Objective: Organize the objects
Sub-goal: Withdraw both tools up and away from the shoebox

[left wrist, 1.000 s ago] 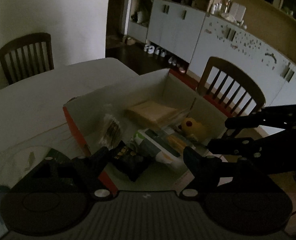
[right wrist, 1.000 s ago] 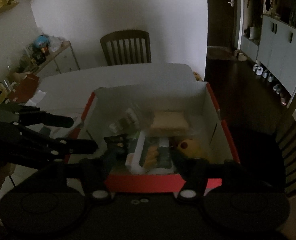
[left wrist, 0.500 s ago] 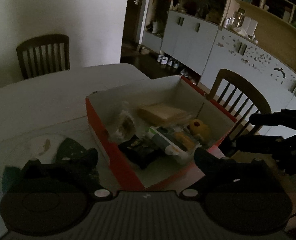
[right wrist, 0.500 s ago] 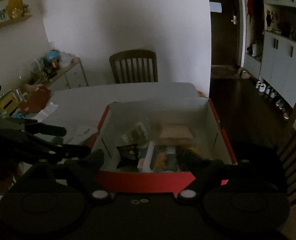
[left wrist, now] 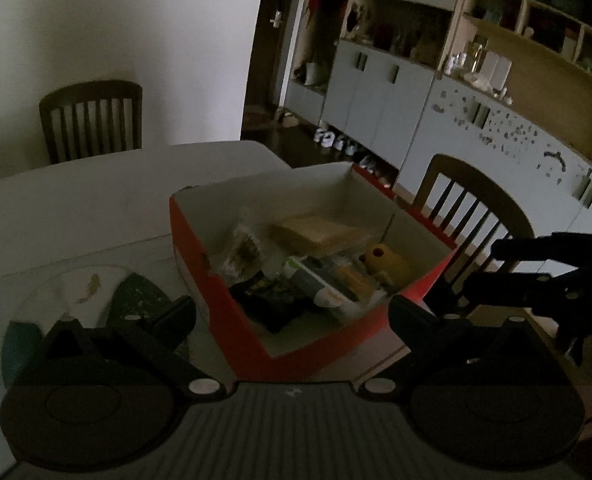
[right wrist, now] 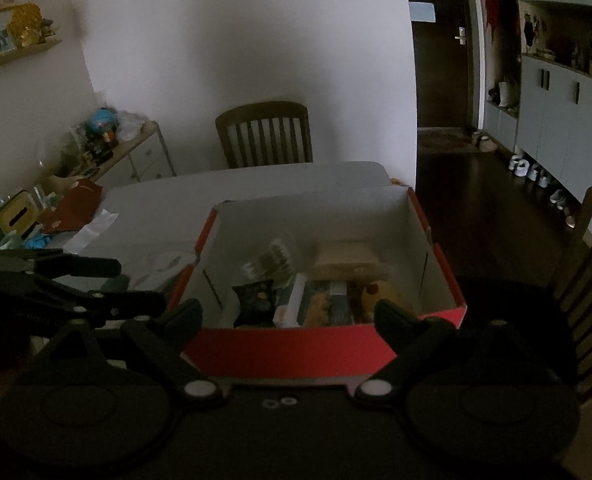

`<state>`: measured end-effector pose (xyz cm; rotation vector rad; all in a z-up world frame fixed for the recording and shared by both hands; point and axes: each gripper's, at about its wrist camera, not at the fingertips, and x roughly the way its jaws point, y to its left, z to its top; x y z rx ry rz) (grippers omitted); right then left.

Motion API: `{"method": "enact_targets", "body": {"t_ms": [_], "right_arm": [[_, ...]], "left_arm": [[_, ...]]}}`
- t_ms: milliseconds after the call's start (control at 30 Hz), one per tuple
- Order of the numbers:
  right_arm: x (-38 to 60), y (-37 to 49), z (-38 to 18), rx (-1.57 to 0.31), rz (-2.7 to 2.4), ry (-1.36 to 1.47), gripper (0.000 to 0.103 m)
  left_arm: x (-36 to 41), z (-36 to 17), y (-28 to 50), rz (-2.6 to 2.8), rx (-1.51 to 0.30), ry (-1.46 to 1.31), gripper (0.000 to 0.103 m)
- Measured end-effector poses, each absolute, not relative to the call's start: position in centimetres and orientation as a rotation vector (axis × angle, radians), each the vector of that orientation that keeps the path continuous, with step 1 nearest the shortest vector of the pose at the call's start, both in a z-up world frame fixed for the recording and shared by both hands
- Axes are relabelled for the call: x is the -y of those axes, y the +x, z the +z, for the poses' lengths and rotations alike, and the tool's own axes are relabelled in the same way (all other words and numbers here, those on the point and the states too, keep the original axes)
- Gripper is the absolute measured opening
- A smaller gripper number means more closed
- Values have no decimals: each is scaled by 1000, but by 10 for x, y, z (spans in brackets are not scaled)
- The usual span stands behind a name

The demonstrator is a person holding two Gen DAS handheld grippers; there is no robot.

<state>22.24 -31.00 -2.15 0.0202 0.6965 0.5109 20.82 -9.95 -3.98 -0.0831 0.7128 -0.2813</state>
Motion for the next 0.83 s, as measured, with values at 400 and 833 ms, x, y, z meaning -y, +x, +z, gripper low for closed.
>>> {"method": "enact_targets", "body": {"t_ms": [400,833], "right_arm": [[312,216,-22,-681,533,22,93],[313,215,-22,-683,531,31,93]], "left_arm": [[110,-27,195,-249,-631,-41,103],[112,-25,195,-264,-628,-62,103]]}}
